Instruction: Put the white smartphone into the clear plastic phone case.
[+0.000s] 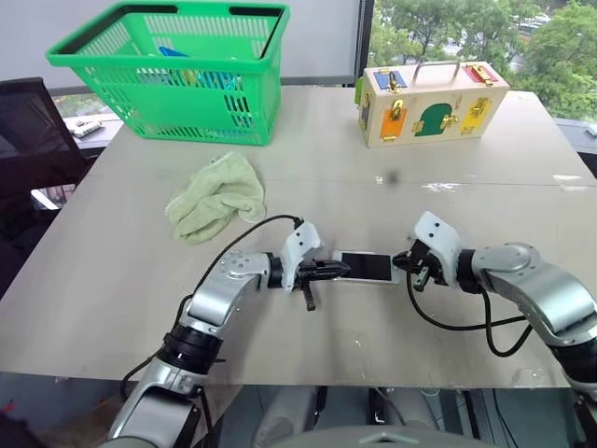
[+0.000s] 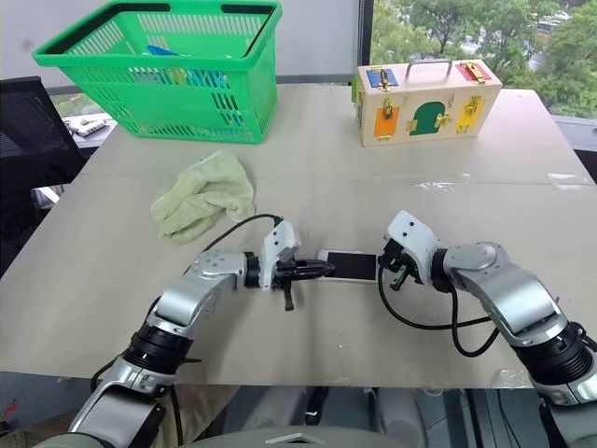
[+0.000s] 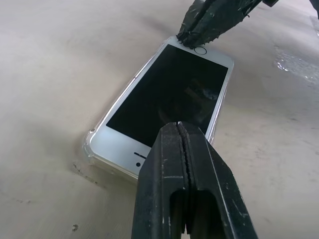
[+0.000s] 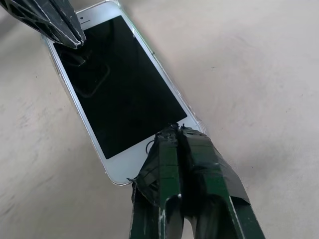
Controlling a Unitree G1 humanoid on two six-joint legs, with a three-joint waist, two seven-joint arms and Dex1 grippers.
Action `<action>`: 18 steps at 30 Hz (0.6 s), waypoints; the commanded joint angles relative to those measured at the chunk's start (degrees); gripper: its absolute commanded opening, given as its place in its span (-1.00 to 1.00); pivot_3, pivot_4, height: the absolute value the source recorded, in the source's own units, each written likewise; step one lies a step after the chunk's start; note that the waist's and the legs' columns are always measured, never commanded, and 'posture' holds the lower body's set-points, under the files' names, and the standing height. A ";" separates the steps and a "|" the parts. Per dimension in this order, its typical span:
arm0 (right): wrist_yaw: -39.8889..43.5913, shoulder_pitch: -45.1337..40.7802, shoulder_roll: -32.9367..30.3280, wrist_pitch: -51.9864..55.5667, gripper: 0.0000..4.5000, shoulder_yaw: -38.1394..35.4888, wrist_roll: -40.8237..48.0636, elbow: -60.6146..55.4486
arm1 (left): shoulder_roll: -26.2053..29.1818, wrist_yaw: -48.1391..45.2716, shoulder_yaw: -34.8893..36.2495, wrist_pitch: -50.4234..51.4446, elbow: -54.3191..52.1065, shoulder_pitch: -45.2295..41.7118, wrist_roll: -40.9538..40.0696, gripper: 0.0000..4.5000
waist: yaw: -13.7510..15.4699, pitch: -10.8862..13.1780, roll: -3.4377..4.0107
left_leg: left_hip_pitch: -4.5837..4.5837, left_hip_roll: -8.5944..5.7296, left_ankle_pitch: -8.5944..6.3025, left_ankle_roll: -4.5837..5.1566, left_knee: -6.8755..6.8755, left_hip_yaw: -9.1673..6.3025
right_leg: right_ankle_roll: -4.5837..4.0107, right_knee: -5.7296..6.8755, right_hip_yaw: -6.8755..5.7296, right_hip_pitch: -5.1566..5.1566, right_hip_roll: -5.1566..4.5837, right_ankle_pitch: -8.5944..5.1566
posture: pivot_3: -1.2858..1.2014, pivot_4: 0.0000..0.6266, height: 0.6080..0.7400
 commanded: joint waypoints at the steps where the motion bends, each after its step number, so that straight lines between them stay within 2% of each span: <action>1: 1.79 0.44 -2.02 4.36 -0.99 7.59 -2.90 6.48 | -0.42 0.79 -0.48 0.83 -0.65 0.07 0.29 -1.00 | -0.01 -0.16 -0.09 | 0.01 0.00 0.00 0.00 0.00 0.00 | 0.00 0.01 -0.01 0.00 0.00 0.00 | 0.03 -0.52 1.00; 8: 3.97 -2.28 -3.51 5.47 -0.99 10.97 -4.59 9.21 | -0.80 1.87 -0.49 1.86 -1.45 0.03 0.02 -1.00 | -0.02 -0.43 -0.21 | 0.03 0.00 -0.01 0.00 -0.01 -0.05 | -0.01 -0.05 -0.06 0.07 0.00 -0.01 | 0.03 -0.52 1.00; 13: 4.59 -2.64 -2.07 3.58 -0.99 11.85 -6.26 12.27 | -1.24 1.95 -0.73 2.36 -1.00 -0.85 0.06 -1.00 | -0.04 -0.59 -0.38 | 0.04 0.00 -0.01 0.00 -0.04 -0.08 | 0.01 -0.09 -0.09 0.07 0.01 0.00 | 0.03 -0.52 1.00; 15: 4.14 -2.51 -0.72 2.63 -0.99 10.16 -6.23 12.29 | -1.30 1.91 -0.72 2.44 -0.81 -1.16 0.11 -1.00 | -0.08 -0.72 -0.55 | 0.04 0.01 -0.01 0.00 -0.04 -0.08 | 0.00 -0.09 -0.09 0.09 0.01 0.00 | 0.03 -0.52 1.00; 18: 2.73 -1.50 2.13 2.05 -0.99 3.09 -3.81 10.67 | -1.22 1.89 -0.62 2.68 -0.92 -1.21 0.02 -1.00 | -0.28 -0.75 -0.60 | 0.06 0.03 -0.01 -0.01 -0.05 -0.09 | 0.00 -0.09 -0.09 0.11 0.03 -0.01 | 0.03 -0.52 1.00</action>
